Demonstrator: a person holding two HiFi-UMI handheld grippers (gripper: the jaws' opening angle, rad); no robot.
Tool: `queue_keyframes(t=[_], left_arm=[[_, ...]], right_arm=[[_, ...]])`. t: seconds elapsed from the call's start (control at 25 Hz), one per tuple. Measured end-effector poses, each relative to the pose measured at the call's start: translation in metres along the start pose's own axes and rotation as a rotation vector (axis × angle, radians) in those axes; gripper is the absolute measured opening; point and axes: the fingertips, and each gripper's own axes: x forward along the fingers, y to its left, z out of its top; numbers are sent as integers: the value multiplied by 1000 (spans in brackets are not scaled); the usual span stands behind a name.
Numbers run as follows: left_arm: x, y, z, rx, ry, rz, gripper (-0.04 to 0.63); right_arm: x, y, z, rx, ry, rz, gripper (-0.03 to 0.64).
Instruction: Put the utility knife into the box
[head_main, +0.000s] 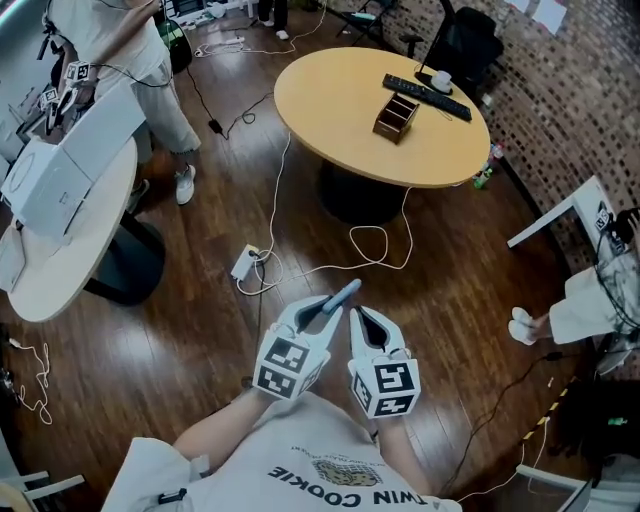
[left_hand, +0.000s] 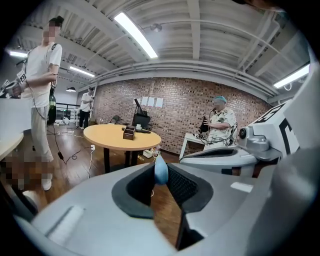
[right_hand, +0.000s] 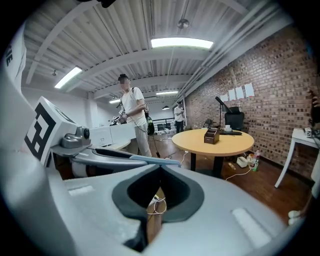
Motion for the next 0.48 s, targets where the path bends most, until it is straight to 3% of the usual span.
queue_keyframes(t=[0.2, 0.48], left_arm=[[6, 46, 10, 4, -5, -17, 74], [12, 76, 23, 11, -15, -51, 75]], right_arm=[[47, 17, 14, -23, 17, -9, 0], [79, 18, 29, -45, 20, -53, 0]])
